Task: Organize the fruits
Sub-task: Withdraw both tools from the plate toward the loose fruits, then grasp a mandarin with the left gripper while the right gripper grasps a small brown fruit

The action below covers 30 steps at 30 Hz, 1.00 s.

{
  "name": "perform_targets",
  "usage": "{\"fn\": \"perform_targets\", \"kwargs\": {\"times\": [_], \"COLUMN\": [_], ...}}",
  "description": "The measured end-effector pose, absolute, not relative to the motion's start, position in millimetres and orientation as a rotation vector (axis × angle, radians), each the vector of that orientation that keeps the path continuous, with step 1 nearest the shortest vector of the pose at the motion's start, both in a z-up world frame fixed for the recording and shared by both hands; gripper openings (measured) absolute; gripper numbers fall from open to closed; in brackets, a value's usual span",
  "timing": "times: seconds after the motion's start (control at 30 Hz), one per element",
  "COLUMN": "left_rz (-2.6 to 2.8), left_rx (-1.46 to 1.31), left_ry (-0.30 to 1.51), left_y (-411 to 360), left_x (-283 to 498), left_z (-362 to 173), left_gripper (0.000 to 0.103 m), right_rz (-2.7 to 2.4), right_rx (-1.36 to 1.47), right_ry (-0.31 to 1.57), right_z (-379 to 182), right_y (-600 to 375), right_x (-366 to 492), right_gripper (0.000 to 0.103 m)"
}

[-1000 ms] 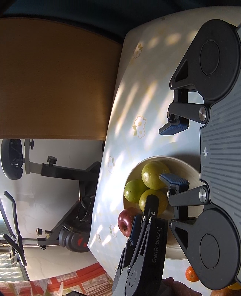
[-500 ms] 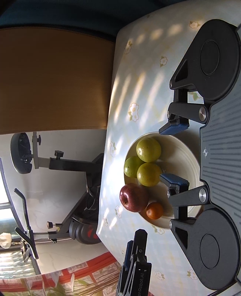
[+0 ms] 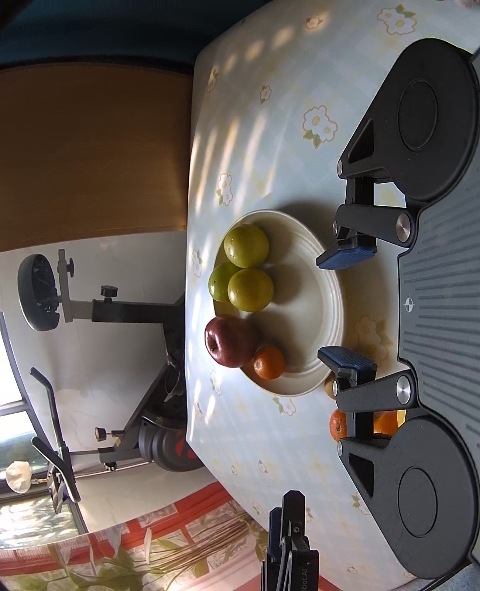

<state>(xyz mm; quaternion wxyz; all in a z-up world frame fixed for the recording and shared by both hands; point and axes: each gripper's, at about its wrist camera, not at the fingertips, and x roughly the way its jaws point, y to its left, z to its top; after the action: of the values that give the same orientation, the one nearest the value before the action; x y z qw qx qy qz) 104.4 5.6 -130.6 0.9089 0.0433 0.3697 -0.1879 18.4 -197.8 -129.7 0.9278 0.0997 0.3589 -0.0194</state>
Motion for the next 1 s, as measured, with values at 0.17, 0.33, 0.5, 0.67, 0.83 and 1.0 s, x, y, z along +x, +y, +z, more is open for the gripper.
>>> {"fn": "perform_targets", "kwargs": {"times": [0.17, 0.33, 0.5, 0.67, 0.83, 1.0], "left_rz": [-0.389, -0.385, -0.378, -0.393, -0.412, -0.422], "left_rx": [0.026, 0.048, 0.032, 0.030, 0.022, 0.003], "left_ry": [0.786, 0.783, 0.812, 0.802, 0.825, 0.847], "left_y": [8, 10, 12, 7, 3, 4], "left_x": [104, 104, 107, 110, 117, 121], "left_z": [-140, -142, -145, -147, -154, -159], "left_gripper": [0.051, 0.051, 0.051, 0.051, 0.051, 0.051], "right_rz": [-0.019, 0.003, 0.010, 0.029, 0.046, 0.055], "right_rx": [0.217, 0.203, 0.212, 0.194, 0.178, 0.193], "right_ry": [0.766, 0.785, 0.805, 0.828, 0.862, 0.901], "right_z": [-138, -142, -147, -151, -161, -173], "right_y": [-180, -167, -164, -157, -153, -152], "right_x": [19, 21, 27, 36, 52, 65], "right_gripper": [0.043, 0.041, 0.039, 0.037, 0.034, 0.029]}}
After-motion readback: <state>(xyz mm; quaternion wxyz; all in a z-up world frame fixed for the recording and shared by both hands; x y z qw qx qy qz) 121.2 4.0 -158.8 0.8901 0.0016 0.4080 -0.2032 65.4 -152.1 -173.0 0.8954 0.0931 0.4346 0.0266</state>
